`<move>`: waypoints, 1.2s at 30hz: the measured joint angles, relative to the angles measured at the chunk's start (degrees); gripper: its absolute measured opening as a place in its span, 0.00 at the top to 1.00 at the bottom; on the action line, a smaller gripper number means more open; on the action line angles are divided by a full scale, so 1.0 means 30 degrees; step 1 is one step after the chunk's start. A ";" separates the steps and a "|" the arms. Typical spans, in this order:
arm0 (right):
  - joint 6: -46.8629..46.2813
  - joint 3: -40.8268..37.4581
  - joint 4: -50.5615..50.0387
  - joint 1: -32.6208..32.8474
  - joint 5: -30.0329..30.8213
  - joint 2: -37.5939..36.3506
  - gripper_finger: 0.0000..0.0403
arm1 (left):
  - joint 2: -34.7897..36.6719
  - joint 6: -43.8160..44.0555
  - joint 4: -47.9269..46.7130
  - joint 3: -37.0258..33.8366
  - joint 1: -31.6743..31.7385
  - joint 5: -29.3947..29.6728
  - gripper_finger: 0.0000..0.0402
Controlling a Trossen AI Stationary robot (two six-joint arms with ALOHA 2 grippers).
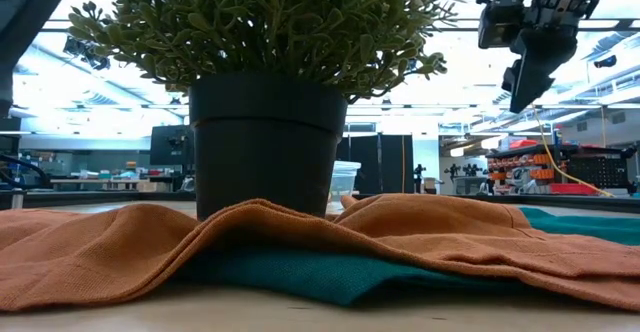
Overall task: Pick and placing Produce into tupperware
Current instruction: Put the carrot into the transparent container
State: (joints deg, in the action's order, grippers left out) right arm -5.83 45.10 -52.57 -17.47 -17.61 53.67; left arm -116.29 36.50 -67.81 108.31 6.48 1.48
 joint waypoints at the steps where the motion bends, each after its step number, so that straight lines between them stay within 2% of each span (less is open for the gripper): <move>1: -0.0104 0.0000 -0.0036 0.0000 0.0000 0.0000 0.69 | -0.0209 -0.0334 -0.0060 0.0006 0.0103 -0.0242 0.61; 6: -0.0978 0.0000 -0.0067 0.0000 0.0271 0.0000 0.69 | -0.0998 -0.2707 -0.0468 0.0000 0.0702 -0.3120 0.61; 9: -0.1784 0.0000 -0.0060 0.0000 0.0313 0.0000 0.69 | -0.1062 -0.3983 -0.0747 0.0000 0.0843 -0.3490 0.61; 14: -0.3603 0.0000 -0.0053 0.0000 0.0359 0.0000 0.69 | -0.1062 -0.5906 -0.1437 0.0000 0.0829 -0.3494 0.61; 21: -0.7512 0.0000 -0.0286 0.0000 -0.0013 0.0000 0.69 | -0.1062 -0.6103 -0.0645 0.0000 -0.0059 -0.2728 0.62; 24: -0.8182 0.0000 -0.0365 0.0000 -0.0634 0.0000 0.69 | -0.1062 -0.5920 -0.0528 0.0000 -0.0497 -0.2323 0.64; 28: -0.8201 0.0005 -0.0337 0.0007 -0.0772 0.0000 0.69 | -0.1107 -0.5346 -0.0448 0.0000 -0.1025 -0.0920 0.66; 36: -0.4993 0.0007 0.0450 0.0007 -0.0689 0.0000 0.69 | -0.1113 -0.4072 -0.0001 0.0000 -0.0956 -0.0780 0.71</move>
State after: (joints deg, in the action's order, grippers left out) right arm -20.81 45.12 -51.22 -17.45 -19.67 53.67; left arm -119.63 24.28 -67.82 108.31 3.61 -0.86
